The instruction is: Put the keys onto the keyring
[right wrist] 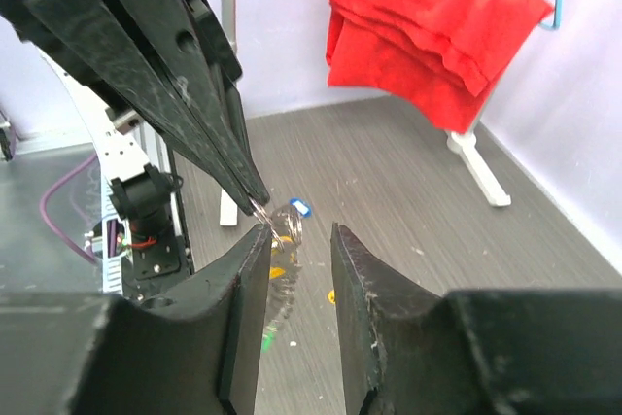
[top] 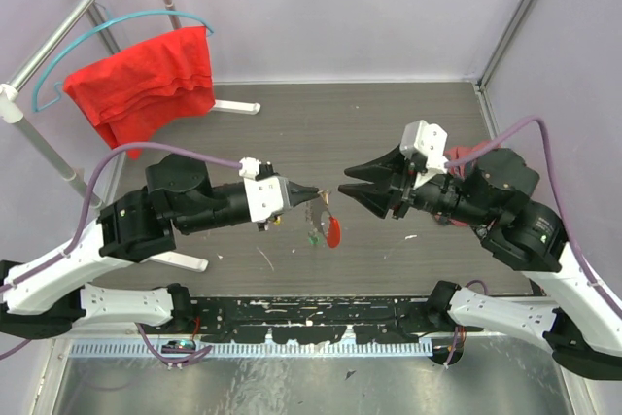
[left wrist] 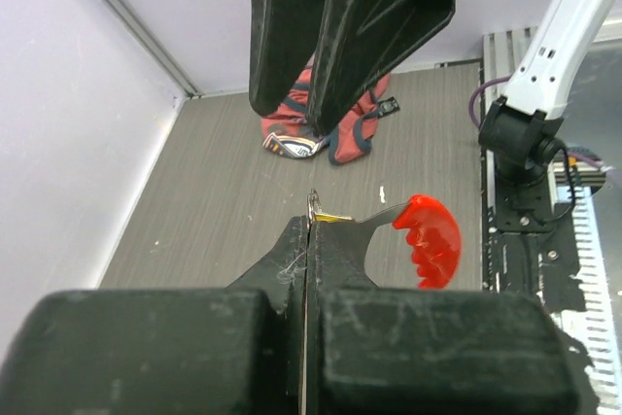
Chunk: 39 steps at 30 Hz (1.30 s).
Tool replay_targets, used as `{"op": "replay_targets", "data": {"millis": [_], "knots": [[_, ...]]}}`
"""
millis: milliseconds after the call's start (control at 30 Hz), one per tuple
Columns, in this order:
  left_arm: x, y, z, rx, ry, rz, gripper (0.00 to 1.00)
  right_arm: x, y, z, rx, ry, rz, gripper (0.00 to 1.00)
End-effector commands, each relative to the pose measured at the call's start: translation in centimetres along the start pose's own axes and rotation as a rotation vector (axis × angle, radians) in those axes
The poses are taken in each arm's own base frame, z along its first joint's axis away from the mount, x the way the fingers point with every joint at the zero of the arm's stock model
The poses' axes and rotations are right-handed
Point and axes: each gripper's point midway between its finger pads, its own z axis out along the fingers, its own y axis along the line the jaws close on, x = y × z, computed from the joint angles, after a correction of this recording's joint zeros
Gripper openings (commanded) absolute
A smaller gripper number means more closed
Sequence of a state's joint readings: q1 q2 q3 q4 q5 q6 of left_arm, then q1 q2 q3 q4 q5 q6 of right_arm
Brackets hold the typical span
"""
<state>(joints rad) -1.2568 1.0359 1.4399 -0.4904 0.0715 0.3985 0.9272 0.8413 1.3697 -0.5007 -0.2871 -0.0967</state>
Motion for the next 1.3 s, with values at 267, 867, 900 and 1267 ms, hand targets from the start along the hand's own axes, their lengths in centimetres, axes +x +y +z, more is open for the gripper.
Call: {"op": "replay_targets", "data": {"millis": [267,867,900,1267], "knots": [[-6.1,-0.3,-1.7,0.034,-0.217,-0.172,0.0,-4.9,3.7,-1.4,-0.214,-0.101,-0.086,0.38],[-8.1,-1.9,-2.5,0.119,-0.323,-0.247,0.0,-4.5,5.6,-0.1,-0.369,-0.092,-0.108,0.37],[-8.1,-1.9,-2.5,0.12,-0.326,-0.247,0.0,-4.6,5.6,-0.1,-0.369,-0.1,-0.109,0.37],[-8.1,-2.0,-2.5,0.128,-0.327,-0.251,0.0,-5.0,5.7,0.3,-0.379,-0.131,-0.097,0.37]]}}
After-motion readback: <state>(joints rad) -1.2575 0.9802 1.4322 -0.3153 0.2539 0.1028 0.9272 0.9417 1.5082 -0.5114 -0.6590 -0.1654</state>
